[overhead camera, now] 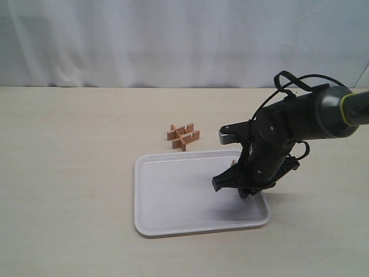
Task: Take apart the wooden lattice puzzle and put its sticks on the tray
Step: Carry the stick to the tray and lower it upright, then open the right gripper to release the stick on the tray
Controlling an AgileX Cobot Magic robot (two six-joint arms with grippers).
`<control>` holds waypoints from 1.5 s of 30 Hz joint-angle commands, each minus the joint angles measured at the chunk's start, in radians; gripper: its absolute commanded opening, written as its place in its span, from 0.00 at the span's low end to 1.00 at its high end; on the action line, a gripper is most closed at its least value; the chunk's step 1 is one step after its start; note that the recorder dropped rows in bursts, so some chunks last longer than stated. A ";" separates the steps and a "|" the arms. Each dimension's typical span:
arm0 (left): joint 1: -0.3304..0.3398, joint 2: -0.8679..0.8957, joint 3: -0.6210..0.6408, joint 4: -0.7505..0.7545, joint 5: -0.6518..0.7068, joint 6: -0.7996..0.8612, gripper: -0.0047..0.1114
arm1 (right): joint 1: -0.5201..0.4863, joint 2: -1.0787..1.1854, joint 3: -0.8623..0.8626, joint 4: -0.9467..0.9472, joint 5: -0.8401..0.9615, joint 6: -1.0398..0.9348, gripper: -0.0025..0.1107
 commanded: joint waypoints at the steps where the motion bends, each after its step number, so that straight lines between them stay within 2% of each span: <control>1: -0.001 0.000 0.002 -0.001 -0.011 -0.003 0.04 | -0.004 -0.002 0.005 0.003 0.009 0.002 0.36; 5: -0.001 0.000 0.002 -0.001 -0.011 -0.003 0.04 | -0.004 -0.002 -0.022 0.003 0.047 0.002 0.44; 18: -0.001 0.000 0.002 -0.001 -0.011 -0.003 0.04 | 0.000 -0.098 -0.117 0.002 0.205 0.002 0.44; 39: -0.001 0.000 0.002 -0.001 -0.011 -0.003 0.04 | 0.000 -0.152 -0.117 0.002 0.198 0.002 0.44; 45: -0.001 0.000 0.002 -0.001 -0.011 -0.003 0.04 | 0.000 -0.145 -0.117 0.002 0.080 0.002 0.44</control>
